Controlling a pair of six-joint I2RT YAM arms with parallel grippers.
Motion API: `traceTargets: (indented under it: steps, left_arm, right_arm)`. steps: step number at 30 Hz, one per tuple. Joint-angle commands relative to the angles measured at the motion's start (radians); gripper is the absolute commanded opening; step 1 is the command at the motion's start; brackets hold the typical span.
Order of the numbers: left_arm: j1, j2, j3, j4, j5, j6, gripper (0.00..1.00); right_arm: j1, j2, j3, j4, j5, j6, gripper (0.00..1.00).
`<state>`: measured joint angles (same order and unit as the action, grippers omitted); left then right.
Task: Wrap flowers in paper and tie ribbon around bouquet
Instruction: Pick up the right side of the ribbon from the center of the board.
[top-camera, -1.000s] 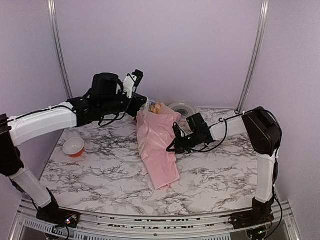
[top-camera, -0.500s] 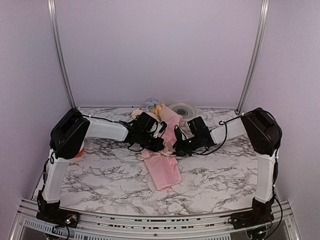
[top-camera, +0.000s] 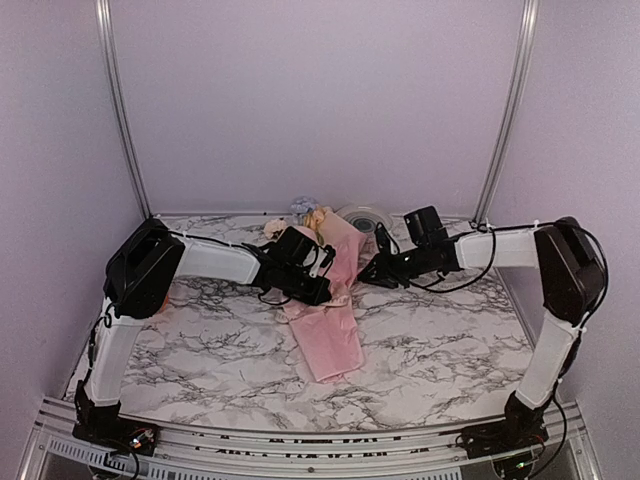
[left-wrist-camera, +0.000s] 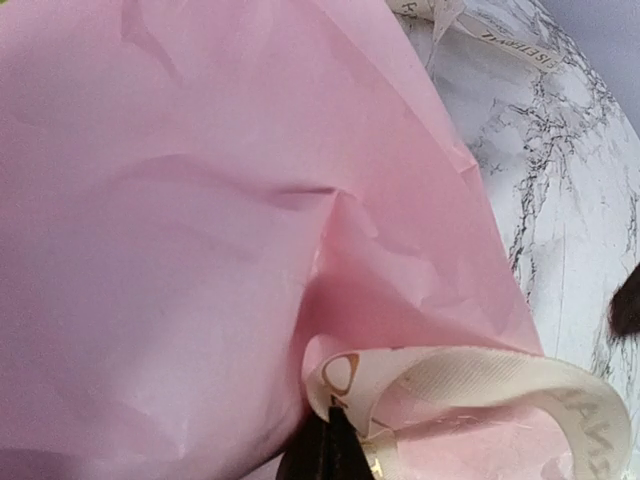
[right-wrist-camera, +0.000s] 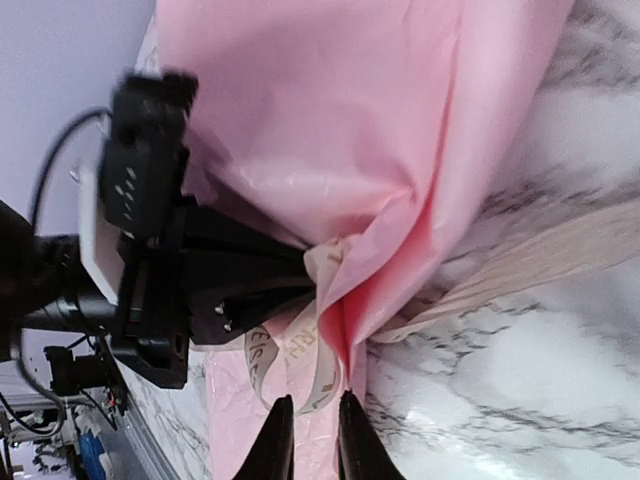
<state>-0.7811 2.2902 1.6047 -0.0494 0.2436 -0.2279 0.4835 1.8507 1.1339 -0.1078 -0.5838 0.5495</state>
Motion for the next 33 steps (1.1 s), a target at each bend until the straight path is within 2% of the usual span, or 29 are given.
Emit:
traceTargets:
  steps: [1,5,10,15,20,22,23,26,28,29,33]
  left_arm:
    - [-0.004,0.023,-0.026,-0.029,-0.02,0.007,0.0]
    - [-0.004,0.017,-0.029,-0.029,-0.023,0.006,0.0]
    - [-0.004,0.008,-0.042,-0.03,-0.025,0.008,0.0]
    - [-0.004,0.009,-0.042,-0.03,-0.026,0.012,0.0]
    - [-0.004,0.012,-0.038,-0.032,-0.025,0.009,0.0]
    - [-0.004,0.012,-0.04,-0.033,-0.026,0.009,0.0]
    - [-0.004,0.012,-0.04,-0.033,-0.027,0.01,0.0]
    - [-0.004,0.011,-0.038,-0.04,-0.026,0.012,0.0]
    - [-0.004,0.009,-0.04,-0.044,-0.031,0.015,0.0]
    - [-0.004,0.009,-0.041,-0.045,-0.033,0.018,0.0]
    - [-0.004,0.005,-0.049,-0.048,-0.042,0.021,0.0]
  right_arm:
    - [-0.176,-0.083,0.052,-0.179,0.132,-0.156,0.21]
    - [-0.277,-0.021,0.163,-0.35,0.381,-0.269,0.39]
    - [-0.326,0.084,0.29,-0.481,0.534,-0.353,0.53]
    - [-0.326,0.162,0.332,-0.55,0.428,-0.444,0.68]
    - [-0.326,0.204,0.32,-0.557,0.435,-0.459,0.7]
    - [-0.322,0.206,0.306,-0.549,0.431,-0.46,0.66]
    - [-0.32,0.207,0.298,-0.548,0.431,-0.463,0.58]
    - [-0.318,0.2,0.286,-0.543,0.456,-0.456,0.22]
    - [-0.324,0.171,0.282,-0.538,0.497,-0.438,0.04]
    - [-0.331,0.148,0.281,-0.533,0.512,-0.426,0.0]
    - [-0.381,0.006,0.285,-0.518,0.608,-0.38,0.0]
